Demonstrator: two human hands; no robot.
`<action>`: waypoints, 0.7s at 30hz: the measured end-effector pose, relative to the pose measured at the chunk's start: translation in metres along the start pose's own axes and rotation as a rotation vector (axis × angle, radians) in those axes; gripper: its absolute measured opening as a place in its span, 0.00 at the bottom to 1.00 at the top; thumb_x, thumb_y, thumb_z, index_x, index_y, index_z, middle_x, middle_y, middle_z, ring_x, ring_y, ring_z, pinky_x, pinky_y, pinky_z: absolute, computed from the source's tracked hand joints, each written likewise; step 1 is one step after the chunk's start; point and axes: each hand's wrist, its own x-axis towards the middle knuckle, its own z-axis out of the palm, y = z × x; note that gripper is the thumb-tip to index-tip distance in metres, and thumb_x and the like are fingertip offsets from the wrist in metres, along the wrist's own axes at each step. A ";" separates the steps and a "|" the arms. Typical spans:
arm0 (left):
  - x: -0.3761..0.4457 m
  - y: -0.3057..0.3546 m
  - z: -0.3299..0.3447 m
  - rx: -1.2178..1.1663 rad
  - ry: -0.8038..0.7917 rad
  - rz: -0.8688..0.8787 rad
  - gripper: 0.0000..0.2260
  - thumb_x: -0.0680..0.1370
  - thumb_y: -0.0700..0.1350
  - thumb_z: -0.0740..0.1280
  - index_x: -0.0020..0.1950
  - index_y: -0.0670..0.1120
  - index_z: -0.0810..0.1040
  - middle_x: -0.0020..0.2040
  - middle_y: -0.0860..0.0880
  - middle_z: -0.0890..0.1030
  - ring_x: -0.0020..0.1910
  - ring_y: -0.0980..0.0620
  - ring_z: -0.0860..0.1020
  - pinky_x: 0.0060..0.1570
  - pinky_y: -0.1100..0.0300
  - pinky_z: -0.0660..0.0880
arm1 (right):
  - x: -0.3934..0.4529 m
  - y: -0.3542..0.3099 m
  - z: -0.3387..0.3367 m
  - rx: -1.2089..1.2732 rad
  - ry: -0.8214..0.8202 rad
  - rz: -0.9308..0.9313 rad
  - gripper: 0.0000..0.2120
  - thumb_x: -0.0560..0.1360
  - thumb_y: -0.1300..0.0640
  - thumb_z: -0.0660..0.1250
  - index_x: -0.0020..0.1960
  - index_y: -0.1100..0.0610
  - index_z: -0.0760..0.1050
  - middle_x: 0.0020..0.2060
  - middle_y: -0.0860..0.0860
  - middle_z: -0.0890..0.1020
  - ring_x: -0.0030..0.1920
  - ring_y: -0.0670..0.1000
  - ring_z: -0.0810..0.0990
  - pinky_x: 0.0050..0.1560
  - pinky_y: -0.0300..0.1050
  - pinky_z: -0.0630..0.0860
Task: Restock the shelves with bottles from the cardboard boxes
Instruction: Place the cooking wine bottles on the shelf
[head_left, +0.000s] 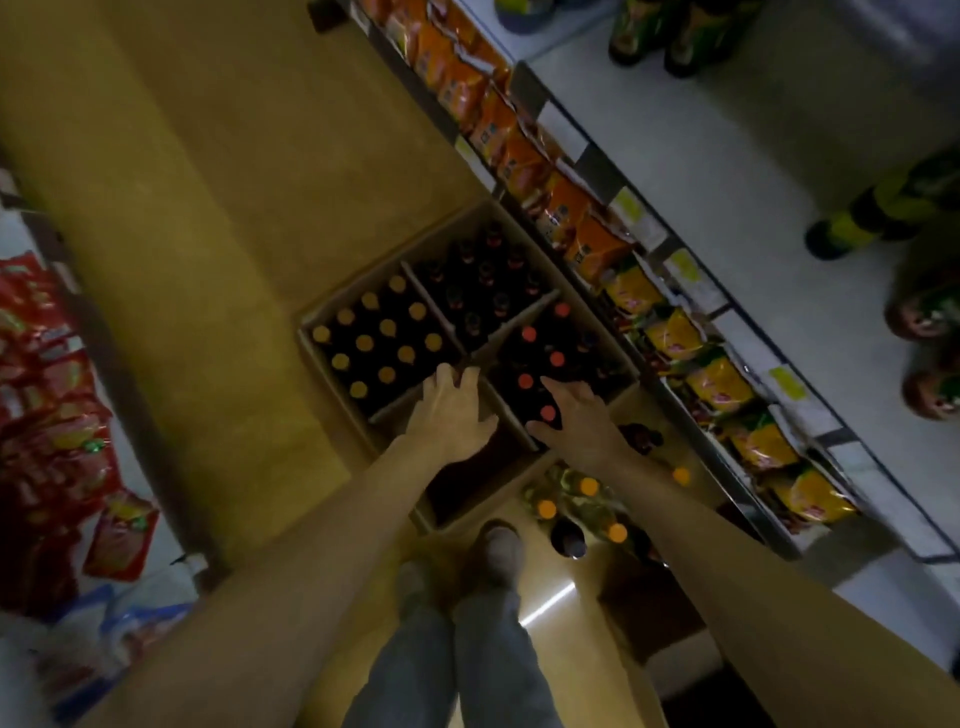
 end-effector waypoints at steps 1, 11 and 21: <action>0.009 -0.007 0.007 -0.005 -0.002 -0.010 0.31 0.79 0.54 0.62 0.77 0.46 0.51 0.72 0.42 0.55 0.71 0.40 0.57 0.66 0.48 0.64 | 0.011 0.001 0.005 -0.008 0.000 -0.015 0.32 0.79 0.45 0.61 0.78 0.50 0.50 0.74 0.55 0.57 0.73 0.60 0.58 0.68 0.56 0.66; 0.078 -0.123 0.035 -0.035 -0.049 -0.204 0.31 0.80 0.53 0.62 0.76 0.44 0.51 0.72 0.39 0.54 0.71 0.37 0.57 0.66 0.48 0.65 | 0.117 -0.057 0.069 -0.048 -0.072 -0.189 0.30 0.81 0.50 0.60 0.78 0.50 0.51 0.73 0.55 0.58 0.72 0.58 0.58 0.70 0.53 0.63; 0.146 -0.226 0.048 -0.106 -0.054 -0.224 0.27 0.80 0.52 0.62 0.74 0.43 0.56 0.68 0.40 0.60 0.66 0.39 0.64 0.61 0.51 0.67 | 0.224 -0.134 0.138 -0.161 -0.166 -0.177 0.30 0.80 0.48 0.61 0.78 0.52 0.53 0.74 0.57 0.56 0.73 0.59 0.57 0.70 0.53 0.62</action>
